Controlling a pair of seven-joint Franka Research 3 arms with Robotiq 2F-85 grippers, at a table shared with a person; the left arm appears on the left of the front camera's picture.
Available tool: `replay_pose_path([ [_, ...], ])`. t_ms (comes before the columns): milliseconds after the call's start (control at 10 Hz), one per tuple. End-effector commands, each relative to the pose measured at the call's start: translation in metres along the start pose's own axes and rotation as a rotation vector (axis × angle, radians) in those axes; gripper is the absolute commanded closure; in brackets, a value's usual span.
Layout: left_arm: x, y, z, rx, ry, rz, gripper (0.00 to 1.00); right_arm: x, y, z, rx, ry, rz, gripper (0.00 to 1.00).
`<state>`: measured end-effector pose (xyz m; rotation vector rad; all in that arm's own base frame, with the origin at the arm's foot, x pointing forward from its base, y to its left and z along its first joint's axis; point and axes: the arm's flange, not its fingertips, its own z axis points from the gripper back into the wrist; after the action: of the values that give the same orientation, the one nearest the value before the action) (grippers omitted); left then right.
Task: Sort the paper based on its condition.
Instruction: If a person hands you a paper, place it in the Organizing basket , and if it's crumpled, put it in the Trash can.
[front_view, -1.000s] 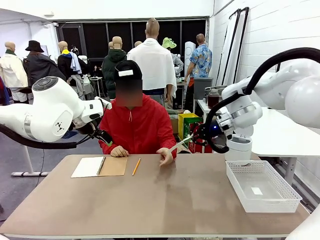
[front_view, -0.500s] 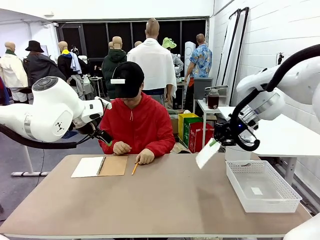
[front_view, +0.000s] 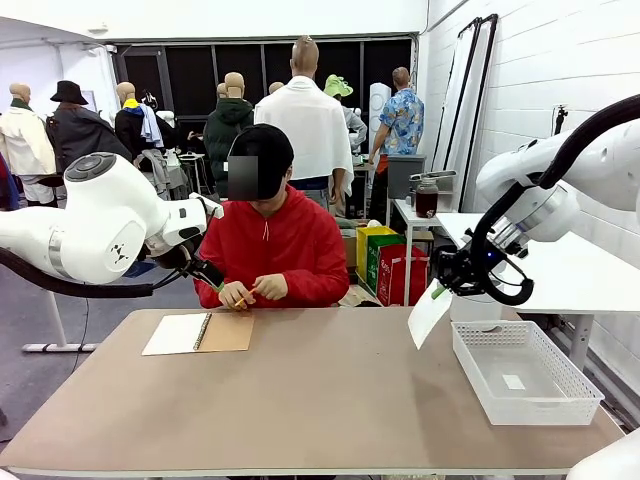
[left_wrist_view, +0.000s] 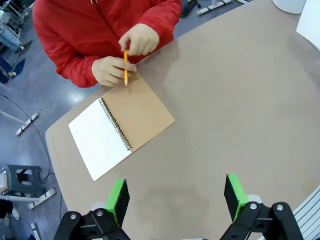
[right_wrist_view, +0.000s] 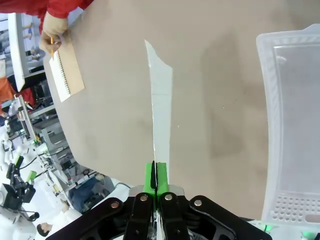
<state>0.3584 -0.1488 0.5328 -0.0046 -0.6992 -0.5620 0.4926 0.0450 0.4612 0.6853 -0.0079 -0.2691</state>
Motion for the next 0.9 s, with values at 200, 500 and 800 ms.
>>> replay_pose_path([
  [200, -0.001, 0.000, 0.000, -0.001, 0.002, -0.003, 0.00, 0.000, 0.000, -0.001, 0.000, 0.003, 0.001, 1.00],
  [500, -0.001, 0.000, 0.000, -0.001, 0.002, -0.003, 0.00, -0.008, -0.024, 0.010, -0.080, -0.154, 0.101, 1.00],
  [800, -0.001, 0.000, 0.000, -0.001, 0.002, -0.003, 0.00, -0.013, -0.052, 0.018, -0.115, -0.210, 0.180, 1.00],
])
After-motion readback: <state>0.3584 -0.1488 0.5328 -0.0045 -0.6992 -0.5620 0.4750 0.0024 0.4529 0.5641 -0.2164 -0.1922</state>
